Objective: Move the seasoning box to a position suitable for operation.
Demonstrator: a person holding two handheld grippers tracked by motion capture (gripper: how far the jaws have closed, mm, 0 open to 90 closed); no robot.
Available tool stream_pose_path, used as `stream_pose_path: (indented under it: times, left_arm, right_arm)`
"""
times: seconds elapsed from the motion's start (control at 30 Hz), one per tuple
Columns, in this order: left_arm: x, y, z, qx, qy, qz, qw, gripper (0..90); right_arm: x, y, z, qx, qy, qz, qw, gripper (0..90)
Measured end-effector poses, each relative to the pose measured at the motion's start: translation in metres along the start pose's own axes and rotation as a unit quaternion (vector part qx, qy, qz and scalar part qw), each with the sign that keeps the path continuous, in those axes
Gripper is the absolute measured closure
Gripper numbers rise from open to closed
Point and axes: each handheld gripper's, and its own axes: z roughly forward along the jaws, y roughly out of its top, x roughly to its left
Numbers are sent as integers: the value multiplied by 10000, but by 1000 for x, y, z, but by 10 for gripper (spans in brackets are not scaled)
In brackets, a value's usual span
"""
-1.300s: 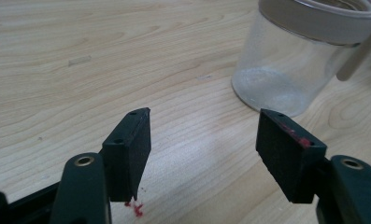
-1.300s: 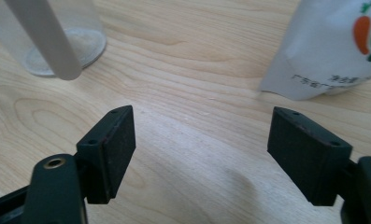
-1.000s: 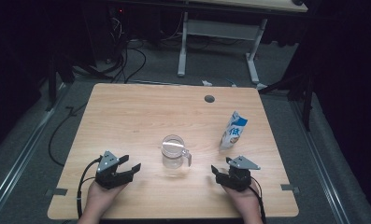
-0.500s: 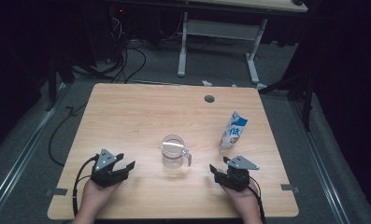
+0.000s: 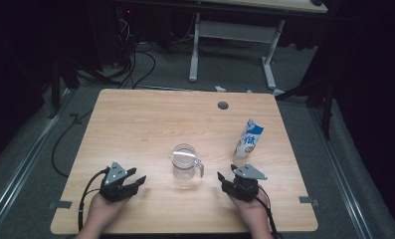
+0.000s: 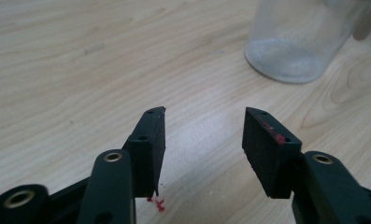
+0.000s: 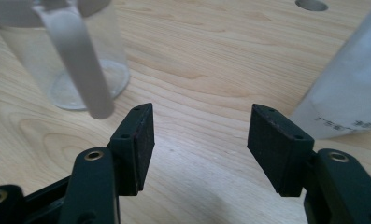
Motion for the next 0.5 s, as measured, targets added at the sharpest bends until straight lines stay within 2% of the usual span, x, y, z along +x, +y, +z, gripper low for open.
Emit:
stream_pose_path:
  times: [0.13,0.3,0.4,0.47,0.5]
  left_arm:
    - [-1,-3,-4,3,-68,-119,9999,499]
    - [-1,-2,-8,-148,-50,-233,9996,505]
    - [-3,-3,-6,-217,-28,-161,9996,480]
    - [-6,-2,-4,-137,56,-53,9999,466]
    - [-6,-2,-4,-131,38,-73,9999,469]
  right_arm:
    - [10,2,0,-15,80,-52,10000,434]
    - [21,2,-1,-47,220,-119,9997,452]
    - [25,0,-2,-91,294,-130,9994,460]
    - [33,-1,-3,-95,460,-149,9988,499]
    - [36,-1,-4,-112,494,-159,9986,505]
